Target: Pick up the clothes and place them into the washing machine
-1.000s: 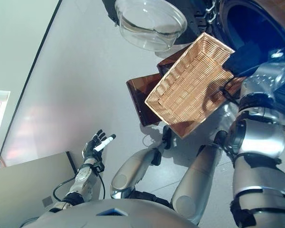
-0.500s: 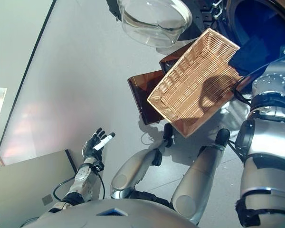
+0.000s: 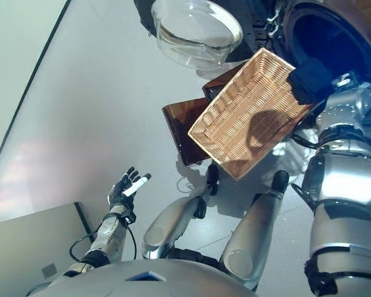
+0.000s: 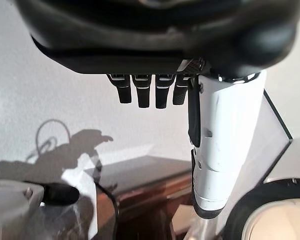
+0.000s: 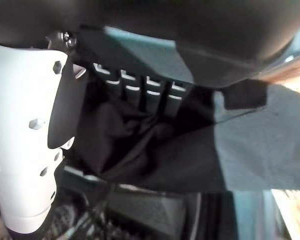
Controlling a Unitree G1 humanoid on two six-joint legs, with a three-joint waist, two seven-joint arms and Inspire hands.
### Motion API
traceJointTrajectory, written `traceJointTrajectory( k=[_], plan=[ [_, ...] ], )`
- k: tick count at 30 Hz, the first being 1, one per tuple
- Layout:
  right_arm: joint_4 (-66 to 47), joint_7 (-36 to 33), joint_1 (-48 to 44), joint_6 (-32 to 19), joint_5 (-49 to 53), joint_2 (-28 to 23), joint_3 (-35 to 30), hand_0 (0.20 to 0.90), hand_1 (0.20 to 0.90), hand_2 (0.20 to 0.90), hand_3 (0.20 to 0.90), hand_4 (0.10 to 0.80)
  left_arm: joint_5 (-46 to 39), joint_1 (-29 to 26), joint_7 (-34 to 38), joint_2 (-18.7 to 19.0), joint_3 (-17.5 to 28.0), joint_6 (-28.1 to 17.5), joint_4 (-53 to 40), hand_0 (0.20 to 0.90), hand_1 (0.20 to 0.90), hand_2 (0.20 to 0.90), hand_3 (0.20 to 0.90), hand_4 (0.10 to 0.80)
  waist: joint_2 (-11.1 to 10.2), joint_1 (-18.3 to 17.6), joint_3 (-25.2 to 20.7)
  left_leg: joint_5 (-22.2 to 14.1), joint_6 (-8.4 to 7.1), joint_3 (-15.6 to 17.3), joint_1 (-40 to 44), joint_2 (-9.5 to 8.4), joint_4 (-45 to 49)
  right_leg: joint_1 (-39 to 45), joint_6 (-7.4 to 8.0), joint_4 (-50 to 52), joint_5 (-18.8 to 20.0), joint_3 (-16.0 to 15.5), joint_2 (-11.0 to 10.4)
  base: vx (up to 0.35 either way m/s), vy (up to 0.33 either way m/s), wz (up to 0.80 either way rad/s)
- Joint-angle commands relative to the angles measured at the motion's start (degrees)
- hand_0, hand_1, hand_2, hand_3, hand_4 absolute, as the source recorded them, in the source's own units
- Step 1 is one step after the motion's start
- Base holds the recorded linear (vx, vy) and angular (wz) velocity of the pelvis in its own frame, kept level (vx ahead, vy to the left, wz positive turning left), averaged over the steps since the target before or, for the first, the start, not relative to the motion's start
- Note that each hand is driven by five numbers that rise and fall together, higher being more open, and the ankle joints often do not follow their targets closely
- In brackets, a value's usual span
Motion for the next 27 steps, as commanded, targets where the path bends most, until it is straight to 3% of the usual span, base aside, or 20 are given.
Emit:
traceJointTrajectory(
  k=[1, 13, 14, 15, 16, 18, 19, 20, 21, 26, 27],
  plan=[
    [-5.28, 3.47, -6.81, -5.72, -4.49, 0.2, 6.26, 0.9, 0.9, 0.9, 0.9, 0.8, -1.98, -1.58, 0.5, 4.83, -0.26, -1.65, 3.55, 0.9, 0.9, 0.9, 0.9, 0.8, -4.56, 1.88, -5.89, -2.38, -4.05, -1.78, -0.46, -1.88, 0.79, 4.8, -0.55, -9.37, 4.58, -0.8, 1.4, -0.031, -0.027, -0.04],
    [-8.03, 4.4, 4.62, -5.9, -5.88, 12.82, 4.36, 0.9, 0.9, 0.9, 0.9, 0.8, -0.42, -4.01, 1.51, 5.51, 2.54, -1.0, 7.91, 0.9, 0.9, 0.9, 0.9, 0.8, -9.89, 0.48, -4.42, -2.32, -3.68, -2.29, 1.08, -0.98, 0.46, 9.15, -0.73, -14.32, 7.08, -0.74, 2.13, 0.004, -0.022, -0.04],
    [-7.33, 3.35, 8.0, -3.94, -13.16, 14.11, 6.54, 0.9, 0.9, 0.9, 0.9, 0.8, 0.51, -4.06, 2.09, 5.63, 3.29, -1.05, 8.32, 0.9, 0.9, 0.9, 0.9, 0.8, -11.17, 0.05, -4.26, -2.68, -3.59, -2.47, 2.1, -0.78, 0.29, 10.59, -0.68, -15.07, 7.14, -0.84, 2.2, 0.032, -0.035, -0.03],
    [-7.44, 3.23, 8.01, -3.9, -13.28, 14.17, 6.52, 0.9, 0.9, 0.9, 0.9, 0.8, 0.53, -4.06, 2.1, 5.63, 3.33, -1.05, 8.3, 0.9, 0.9, 0.9, 0.9, 0.8, -11.18, 0.01, -4.28, -2.35, -3.57, -2.48, 1.94, -0.79, 0.2, 10.53, -0.68, -15.33, 7.54, -0.85, 2.19, 0.027, -0.075, -0.03],
    [-6.5, 2.31, 9.47, -0.75, -22.28, 13.66, 10.64, 0.9, 0.9, 0.9, 0.9, 0.8, 1.69, -5.16, 2.31, 6.65, 4.52, -0.92, 9.22, 0.9, 0.9, 0.9, 0.9, 0.8, -12.52, -0.3, -4.02, -2.43, -3.66, -2.61, 2.59, -0.38, -0.09, 11.6, -0.59, -16.22, 7.76, -1.08, 2.22, -0.02, -0.038, 0.01],
    [-7.51, 2.45, 10.7, 0.24, -26.47, 14.72, 12.65, 0.9, 0.9, 0.9, 0.9, 0.8, 2.16, -5.52, 2.65, 6.9, 4.95, -0.91, 9.22, 0.9, 0.9, 0.9, 0.9, 0.8, -13.27, -0.38, -3.89, -2.02, -3.64, -2.62, 2.64, -0.32, -0.29, 11.79, -0.54, -16.75, 8.46, -1.19, 2.2, -0.014, -0.059, 0.05],
    [-8.43, 2.94, 11.01, 3.03, -37.77, 13.39, 19.15, 0.9, 0.9, 0.9, 0.9, 0.8, 3.13, -5.57, 2.27, 7.93, 5.99, -0.75, 9.23, 0.9, 0.9, 0.9, 0.9, 0.8, -14.66, -0.47, -3.45, -2.02, -3.59, -2.74, 2.8, -0.15, -0.17, 12.12, -0.56, -17.11, 8.65, -1.35, 2.4, -0.015, -0.06, 0.01],
    [-8.45, 2.92, 10.97, 3.05, -37.79, 13.4, 19.16, 0.9, 0.9, 0.9, 0.9, 0.8, 3.14, -5.6, 2.28, 7.92, 6.02, -0.75, 9.23, 0.9, 0.9, 0.9, 0.9, 0.8, -14.69, -0.49, -3.54, -1.84, -3.58, -2.74, 2.62, -0.17, -0.24, 11.99, -0.54, -17.26, 8.87, -1.35, 2.39, -0.024, -0.076, -0.01],
    [-10.6, 5.06, 11.84, 4.05, -44.48, 13.13, 24.17, 0.9, 0.9, 0.9, 0.9, 0.8, 3.29, -5.17, 1.93, 8.47, 6.38, -0.69, 8.32, 0.9, 0.9, 0.9, 0.9, 0.8, -15.88, -0.41, -2.82, -1.89, -3.49, -2.83, 2.62, 0.09, 0.11, 12.28, -0.59, -17.35, 9.11, -1.42, 2.6, -0.018, -0.032, 0.01],
    [-12.56, 5.78, 11.98, 5.36, -53.43, 11.38, 29.13, 0.9, 0.9, 0.9, 0.9, 0.8, 3.79, -4.8, 1.17, 9.26, 7.07, -0.44, 7.89, 0.9, 0.9, 0.9, 0.9, 0.8, -18.02, -0.4, -1.85, -1.34, -3.52, -3.32, 1.77, 0.73, 0.42, 11.86, -0.66, -17.72, 9.62, -1.88, 3.09, -0.01, -0.043, 0.01],
    [-12.24, 4.15, 11.0, 6.59, -61.84, 9.36, 32.28, 0.9, 0.9, 0.9, 0.9, 0.8, 3.89, -4.76, 1.13, 9.47, 7.33, -0.24, 7.78, 0.9, 0.9, 0.9, 0.9, 0.8, -19.13, -0.31, -0.87, -1.13, -3.68, -3.7, 1.55, 1.14, 0.59, 11.96, -0.77, -17.57, 9.54, -2.21, 3.53, -0.009, -0.033, -0.02]
  ],
)
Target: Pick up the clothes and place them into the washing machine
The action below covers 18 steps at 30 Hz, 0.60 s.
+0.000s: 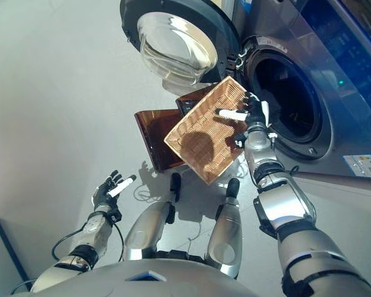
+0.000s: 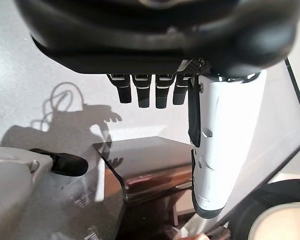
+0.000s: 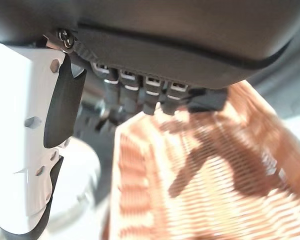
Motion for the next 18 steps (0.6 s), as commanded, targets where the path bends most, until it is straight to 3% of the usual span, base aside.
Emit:
traceJointTrajectory(
  k=[1, 4, 5, 8, 9, 12, 18],
  plan=[
    [-2.72, -1.79, -4.64, -1.76, -12.01, -6.27, 1.98, 0.9, 0.9, 0.9, 0.9, 0.8, 1.42, -0.84, 0.3, 3.52, 1.97, -1.52, 0.06, 0.9, 0.9, 0.9, 0.9, 0.8, -2.94, 0.95, -0.11, -0.28, -3.43, -2.29, -0.57, -1.48, 0.53, 2.66, 0.08, -3.84, 3.11, 0.87, 0.78, -0.006, -0.058, -0.01],
    [-7.84, -4.61, -4.45, 0.14, -27.04, -10.87, 6.62, 0.9, 0.9, 0.9, 0.9, 0.8, 2.38, -0.75, 1.18, 4.17, 3.09, -1.74, -0.94, 0.9, 0.9, 0.9, 0.9, 0.8, -4.74, 0.96, 1.48, -0.03, -3.68, -3.0, -1.03, -0.7, 0.63, 2.61, 0.09, -3.87, 3.15, 0.16, 1.47, -0.002, -0.05, 0.04],
    [-7.84, -4.61, -4.47, 0.14, -27.04, -10.88, 6.62, 0.9, 0.9, 0.9, 0.9, 0.8, 2.38, -0.77, 1.18, 4.17, 3.1, -1.74, -0.93, 0.9, 0.9, 0.9, 0.9, 0.8, -4.75, 0.91, 1.37, 0.11, -3.67, -3.03, -1.18, -0.74, 0.57, 2.49, 0.11, -3.97, 3.28, 0.13, 1.44, 0.003, -0.055, 0.1],
    [-12.08, -6.42, -4.82, 2.8, -49.39, -17.39, 15.44, 0.9, 0.9, 0.9, 0.9, 0.8, 3.67, -1.16, 2.25, 4.55, 4.27, -1.97, -1.11, 0.9, 0.9, 0.9, 0.9, 0.8, -6.35, 1.16, 3.01, 0.14, -4.11, -4.1, -2.28, -0.01, 0.89, 2.26, 0.14, -3.87, 2.94, -0.87, 2.04, 0.0, -0.069, 0.11],
    [-12.08, -6.42, -4.85, 2.8, -49.41, -17.4, 15.44, 0.9, 0.9, 0.9, 0.9, 0.8, 3.67, -1.19, 2.26, 4.54, 4.29, -1.97, -1.12, 0.9, 0.9, 0.9, 0.9, 0.8, -6.36, 1.09, 2.91, 0.37, -4.09, -4.15, -2.47, -0.06, 0.81, 2.13, 0.16, -4.01, 3.15, -0.92, 1.99, 0.021, -0.068, 0.06],
    [-8.34, -6.75, -4.02, 4.17, -62.23, -21.08, 22.21, 0.9, 0.9, 0.9, 0.9, 0.8, 2.63, -3.22, 3.11, 4.98, 4.94, -2.7, -0.88, 0.9, 0.9, 0.9, 0.9, 0.8, -7.95, 1.76, 4.4, 0.55, -4.81, -5.48, -4.03, 0.52, 1.01, 1.45, 0.05, -3.9, 2.69, -2.36, 2.64, 0.003, -0.076, 0.14],
    [-1.62, -8.52, -5.0, 6.68, -67.31, -19.98, 25.15, 0.9, 0.9, 0.9, 0.9, 0.8, 0.52, -6.21, 5.54, 5.74, 5.35, -3.11, -1.5, 0.9, 0.9, 0.9, 0.9, 0.8, -9.54, 2.62, 6.01, 1.16, -5.4, -6.88, -6.26, 1.16, 0.99, 0.04, 0.0, -4.35, 2.85, -3.61, 3.16, 0.006, -0.052, 0.16]
  ],
)
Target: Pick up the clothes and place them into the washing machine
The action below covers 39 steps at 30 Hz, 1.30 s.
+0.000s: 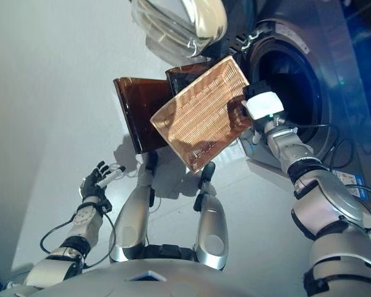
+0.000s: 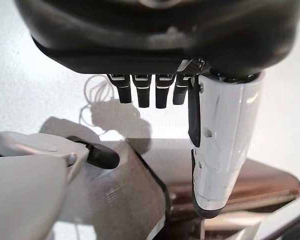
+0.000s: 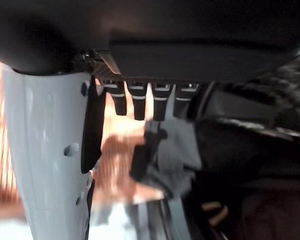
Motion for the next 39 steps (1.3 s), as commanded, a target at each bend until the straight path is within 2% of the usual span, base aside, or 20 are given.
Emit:
traceJointTrajectory(
  k=[1, 13, 17, 22, 26, 28, 35, 39],
  plan=[
    [0.24, -3.62, -4.5, 3.76, -1.97, -2.92, 0.65, 0.9, 0.9, 0.9, 0.9, 0.8, -1.44, 0.24, 2.31, 3.59, 1.34, -3.61, -1.6, 0.9, 0.9, 0.9, 0.9, 0.8, -1.46, 0.33, -1.59, 0.54, -4.05, -1.91, -1.68, -0.72, 1.25, -1.12, 0.64, 1.86, 0.72, 2.03, 1.19, 0.002, -0.019, 0.09],
    [5.31, -5.52, -8.98, 7.08, -4.28, -3.11, 1.92, 0.9, 0.9, 0.9, 0.9, 0.8, -4.41, -0.93, 4.22, 3.24, 2.03, -4.92, -5.83, 0.9, 0.9, 0.9, 0.9, 0.8, -2.89, 0.93, 1.24, -0.03, -4.69, -2.45, -4.33, 0.26, 2.19, -4.33, 0.12, 2.38, 0.37, 2.16, 2.8, -0.006, -0.02, 0.01],
    [4.2, -5.78, -12.18, 7.32, -4.17, -6.07, 2.5, 0.9, 0.9, 0.9, 0.9, 0.8, -4.94, -0.01, 4.27, 3.35, 2.18, -5.35, -9.25, 0.9, 0.9, 0.9, 0.9, 0.8, -2.85, 0.74, 1.64, -0.06, -4.91, -2.56, -4.85, 0.64, 2.34, -5.05, 0.05, 2.73, 0.23, 2.21, 3.0, 0.003, -0.017, 0.0],
    [2.58, -6.19, -14.38, 7.24, -3.23, -9.38, 3.16, 0.9, 0.9, 0.9, 0.9, 0.8, -6.06, -0.52, 3.69, 3.55, 3.56, -5.61, -8.05, 0.9, 0.9, 0.9, 0.9, 0.8, -2.74, 0.05, 2.2, 0.37, -5.23, -2.9, -5.59, 0.78, 1.9, -6.28, -0.04, 3.15, -0.05, 1.94, 3.21, -0.007, -0.014, 0.0],
    [3.03, -6.48, -17.12, 7.77, -2.21, -11.16, 3.66, 0.9, 0.9, 0.9, 0.9, 0.8, -6.46, 0.0, 4.26, 3.86, 4.24, -6.18, -10.51, 0.9, 0.9, 0.9, 0.9, 0.8, -2.07, -0.06, 3.25, 0.9, -5.41, -3.13, -7.29, 0.7, 1.76, -8.44, -0.19, 3.65, -0.01, 1.75, 3.39, -0.029, -0.035, 0.01],
    [4.42, -5.91, -23.92, 7.75, -1.02, -13.6, 6.16, 0.9, 0.9, 0.9, 0.9, 0.8, -7.89, 0.21, 3.8, 4.41, 4.58, -6.57, -11.34, 0.9, 0.9, 0.9, 0.9, 0.8, -1.59, 0.18, 3.49, 1.38, -5.64, -3.39, -9.5, 0.58, 2.02, -11.16, -0.43, 4.61, -0.14, 1.69, 3.46, -0.037, -0.044, 0.01],
    [6.95, -6.8, -23.08, 8.96, -1.05, -13.63, 5.88, 0.9, 0.9, 0.9, 0.9, 0.8, -8.02, 1.69, 4.11, 4.51, 5.23, -7.37, -15.28, 0.9, 0.9, 0.9, 0.9, 0.8, -0.04, 0.11, 4.62, 1.77, -5.51, -3.49, -12.86, 0.32, 2.78, -15.33, -0.39, 6.81, -0.3, 1.91, 3.36, -0.016, -0.01, -0.02],
    [5.12, -8.87, -19.85, 10.42, -1.67, -14.2, 3.35, 0.9, 0.9, 0.9, 0.9, 0.8, -7.37, 2.11, 5.69, 3.92, 6.59, -8.15, -19.18, 0.9, 0.9, 0.9, 0.9, 0.8, 0.82, -0.84, 5.61, 0.31, -5.3, -3.4, -15.82, -0.55, 6.42, -18.29, -0.84, 9.49, -1.06, 2.1, 3.6, -0.034, -0.019, 0.04]
  ],
)
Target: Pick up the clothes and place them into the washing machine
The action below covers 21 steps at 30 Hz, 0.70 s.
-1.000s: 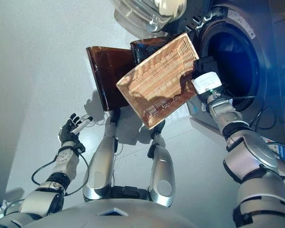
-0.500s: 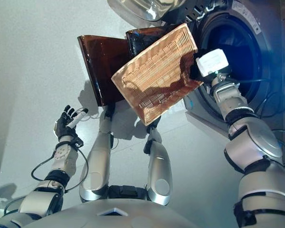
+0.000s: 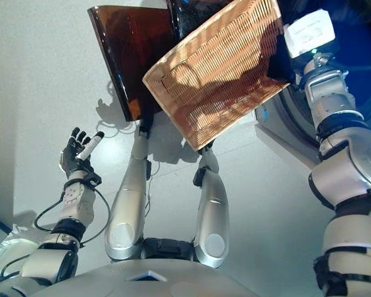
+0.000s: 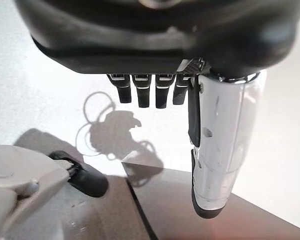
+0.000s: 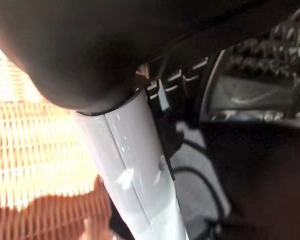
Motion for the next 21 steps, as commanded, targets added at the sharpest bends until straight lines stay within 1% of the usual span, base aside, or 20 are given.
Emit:
traceJointTrajectory(
  k=[1, 2, 4, 7, 8, 9, 10, 13, 21],
  plan=[
    [-0.87, -4.12, 1.33, 5.53, 1.19, -8.69, -1.42, 0.9, 0.9, 0.9, 0.9, 0.8, 0.06, 4.61, 3.01, 1.38, 4.35, -4.62, -7.28, 0.9, 0.9, 0.9, 0.9, 0.8, 1.89, -2.11, -0.49, -1.36, -3.65, -1.63, -4.37, -2.14, 7.06, -4.94, 0.41, 5.81, -0.24, 2.15, 2.33, -0.042, -0.024, 0.05],
    [-0.91, -4.12, 1.46, 5.55, 1.17, -8.72, -1.52, 0.9, 0.9, 0.9, 0.9, 0.8, 0.09, 4.66, 3.05, 1.41, 4.3, -4.61, -7.32, 0.9, 0.9, 0.9, 0.9, 0.8, 1.87, -2.08, -0.59, -1.4, -3.65, -1.65, -4.5, -2.16, 7.15, -5.03, 0.41, 5.86, -0.27, 2.13, 2.32, -0.025, -0.014, 0.09],
    [-3.29, -4.61, 5.15, 5.76, 0.63, -9.25, -3.46, 0.9, 0.9, 0.9, 0.9, 0.8, 0.66, 5.75, 3.42, 1.08, 4.7, -5.03, -10.16, 0.9, 0.9, 0.9, 0.9, 0.8, 2.2, -2.87, -0.51, -2.08, -3.63, -1.73, -5.9, -2.42, 8.54, -6.36, 0.42, 7.42, -0.63, 2.17, 2.25, -0.021, -0.023, 0.06],
    [-4.88, -4.74, 7.01, 5.88, 0.29, -9.44, -4.32, 0.9, 0.9, 0.9, 0.9, 0.8, 0.68, 6.44, 3.51, 0.89, 5.16, -5.17, -11.67, 0.9, 0.9, 0.9, 0.9, 0.8, 2.43, -3.27, -0.69, -2.48, -3.71, -1.78, -6.77, -2.5, 9.35, -7.06, 0.28, 8.26, -1.04, 2.02, 2.19, -0.007, -0.01, 0.02],
    [-6.07, -4.61, 8.53, 5.71, 0.13, -9.78, -5.06, 0.535, 0.535, 0.535, 0.535, 0.539, 0.85, 7.13, 3.64, 0.87, 5.6, -5.34, -12.47, 0.9, 0.9, 0.9, 0.9, 0.8, 2.46, -3.6, -0.98, -2.69, -3.75, -1.89, -7.43, -2.56, 9.69, -7.6, 0.28, 8.69, -1.19, 1.86, 2.19, -0.017, -0.029, 0.13],
    [-6.98, -4.84, 10.04, 5.65, 0.21, -9.87, -5.88, 0.293, 0.293, 0.293, 0.293, 0.367, 0.81, 7.63, 3.47, 0.77, 6.07, -5.28, -12.57, 0.9, 0.9, 0.9, 0.9, 0.8, 2.48, -3.83, -1.11, -2.7, -3.7, -2.08, -7.76, -2.55, 9.82, -7.9, 0.27, 8.84, -1.18, 1.83, 2.17, -0.01, -0.019, 0.1],
    [-7.05, -4.83, 10.19, 5.66, 0.19, -9.89, -6.0, 0.2, 0.2, 0.2, 0.2, 0.3, 0.8, 7.66, 3.47, 0.82, 6.02, -5.28, -12.58, 0.9, 0.9, 0.9, 0.9, 0.8, 2.46, -3.79, -1.19, -2.7, -3.7, -2.09, -7.82, -2.56, 9.84, -7.96, 0.28, 8.85, -1.19, 1.82, 2.16, -0.007, -0.02, 0.07],
    [-7.83, -5.19, 12.64, 4.9, 0.51, -10.21, -7.48, 0.2, 0.2, 0.2, 0.2, 0.3, 0.86, 7.92, 3.16, 1.3, 6.55, -5.22, -10.66, 0.9, 0.9, 0.9, 0.9, 0.8, 2.36, -4.05, -1.63, -2.75, -3.71, -2.24, -7.95, -2.35, 9.76, -8.5, 0.25, 8.96, -1.33, 1.72, 2.32, 0.0, 0.0, 0.0],
    [-6.6, -5.46, 12.0, 4.21, 1.27, -11.02, -7.0, 0.2, 0.2, 0.2, 0.2, 0.3, 0.4, 6.85, 2.75, 1.95, 6.07, -5.2, -7.25, 0.9, 0.9, 0.9, 0.9, 0.8, 2.26, -4.04, -2.02, -2.29, -3.67, -2.53, -7.47, -2.14, 8.92, -8.29, 0.24, 8.85, -1.43, 1.6, 2.43, 0.0, 0.0, 0.0]
  ],
)
